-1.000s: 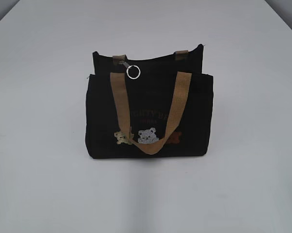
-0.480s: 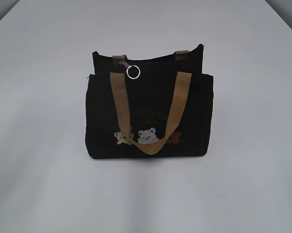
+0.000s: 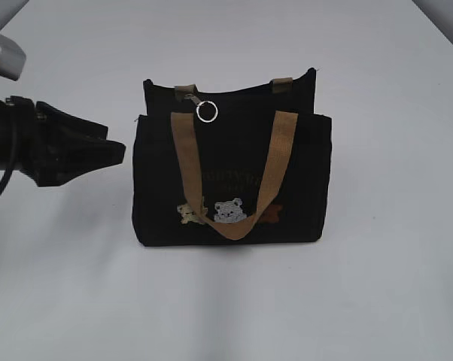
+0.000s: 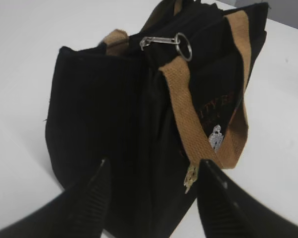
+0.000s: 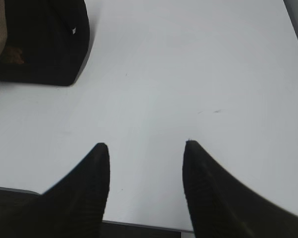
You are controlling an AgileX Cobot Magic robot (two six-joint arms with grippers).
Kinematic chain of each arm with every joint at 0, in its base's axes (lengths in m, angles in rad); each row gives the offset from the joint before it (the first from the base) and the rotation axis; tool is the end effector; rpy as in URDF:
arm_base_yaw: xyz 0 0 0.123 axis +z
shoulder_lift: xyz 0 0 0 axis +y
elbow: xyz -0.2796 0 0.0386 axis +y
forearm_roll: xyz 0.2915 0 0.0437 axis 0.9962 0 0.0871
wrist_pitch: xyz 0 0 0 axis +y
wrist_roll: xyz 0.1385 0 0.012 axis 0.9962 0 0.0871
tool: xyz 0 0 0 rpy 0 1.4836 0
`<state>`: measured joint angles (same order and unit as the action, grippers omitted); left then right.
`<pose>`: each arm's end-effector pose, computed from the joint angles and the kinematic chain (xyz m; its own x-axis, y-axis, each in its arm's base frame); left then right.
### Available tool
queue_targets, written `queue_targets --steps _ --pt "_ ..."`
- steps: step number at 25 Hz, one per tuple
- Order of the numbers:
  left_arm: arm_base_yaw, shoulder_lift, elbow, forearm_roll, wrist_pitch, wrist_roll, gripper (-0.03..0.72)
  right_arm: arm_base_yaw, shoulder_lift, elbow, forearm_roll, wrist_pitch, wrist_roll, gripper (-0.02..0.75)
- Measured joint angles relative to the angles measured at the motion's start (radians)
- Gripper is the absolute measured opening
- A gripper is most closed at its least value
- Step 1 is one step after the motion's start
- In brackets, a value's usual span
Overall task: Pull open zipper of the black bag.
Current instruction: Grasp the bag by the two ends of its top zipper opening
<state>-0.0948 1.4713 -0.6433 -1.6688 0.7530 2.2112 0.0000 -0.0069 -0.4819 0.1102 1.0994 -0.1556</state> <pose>0.3107 -0.1247 0.1584 -0.2310 0.3790 -0.8961 0.8245 0.5652 0.0265 0.0769 0.0136 0.2662 -0.4860 -0.1047 -0.8677 -0.1369 0.9897 -0.0428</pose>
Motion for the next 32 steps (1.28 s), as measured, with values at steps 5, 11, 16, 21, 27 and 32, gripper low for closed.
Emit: queue_targets --steps 5,11,16,21,27,32 --pt "-0.020 0.155 -0.097 -0.007 0.033 0.015 0.436 0.004 0.002 0.000 0.007 0.000 0.000 0.380" --pt "-0.160 0.266 -0.220 -0.013 -0.051 0.018 0.344 0.011 0.210 -0.021 0.194 -0.059 -0.228 0.380" --pt "-0.220 0.291 -0.244 -0.005 -0.140 0.018 0.067 0.012 0.602 -0.071 0.671 -0.299 -0.685 0.380" --pt "-0.221 0.291 -0.244 -0.002 -0.145 0.018 0.067 0.110 1.128 -0.267 1.010 -0.391 -1.171 0.380" --pt "-0.222 0.291 -0.245 -0.001 -0.147 0.018 0.067 0.327 1.562 -0.635 0.948 -0.441 -1.353 0.380" --pt "-0.222 0.291 -0.245 -0.001 -0.149 0.018 0.067 0.406 1.743 -0.817 0.810 -0.445 -1.361 0.380"
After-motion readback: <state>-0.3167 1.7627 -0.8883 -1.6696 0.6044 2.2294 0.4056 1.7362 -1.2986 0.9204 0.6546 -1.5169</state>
